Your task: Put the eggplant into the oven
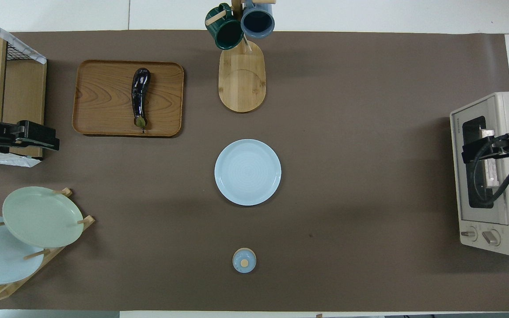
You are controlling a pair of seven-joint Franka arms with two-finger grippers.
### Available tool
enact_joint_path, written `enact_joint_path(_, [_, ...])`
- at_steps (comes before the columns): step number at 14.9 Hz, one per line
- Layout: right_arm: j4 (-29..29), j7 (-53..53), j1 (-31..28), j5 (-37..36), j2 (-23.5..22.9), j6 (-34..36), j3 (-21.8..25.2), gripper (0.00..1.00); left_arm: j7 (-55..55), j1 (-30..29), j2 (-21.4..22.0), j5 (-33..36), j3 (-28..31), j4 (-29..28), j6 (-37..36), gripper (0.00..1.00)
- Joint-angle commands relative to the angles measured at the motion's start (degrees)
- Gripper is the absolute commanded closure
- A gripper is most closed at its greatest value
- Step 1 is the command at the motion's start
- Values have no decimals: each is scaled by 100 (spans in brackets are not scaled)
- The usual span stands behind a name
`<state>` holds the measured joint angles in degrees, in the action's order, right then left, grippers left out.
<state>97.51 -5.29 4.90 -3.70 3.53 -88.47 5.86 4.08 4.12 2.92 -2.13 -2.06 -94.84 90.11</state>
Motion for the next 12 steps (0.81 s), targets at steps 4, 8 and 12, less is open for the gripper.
enact_joint_path(4, [119,-95,-50,150,113,-12,-6,0,110,54,86,37,13,-70,59,0])
enact_joint_path(8, [119,-95,-50,150,113,-12,3,0,84,46,121,11,13,-175,164,0])
enact_joint_path(12, [111,-69,-50,150,95,-91,3,0,49,45,51,11,22,-343,709,0])
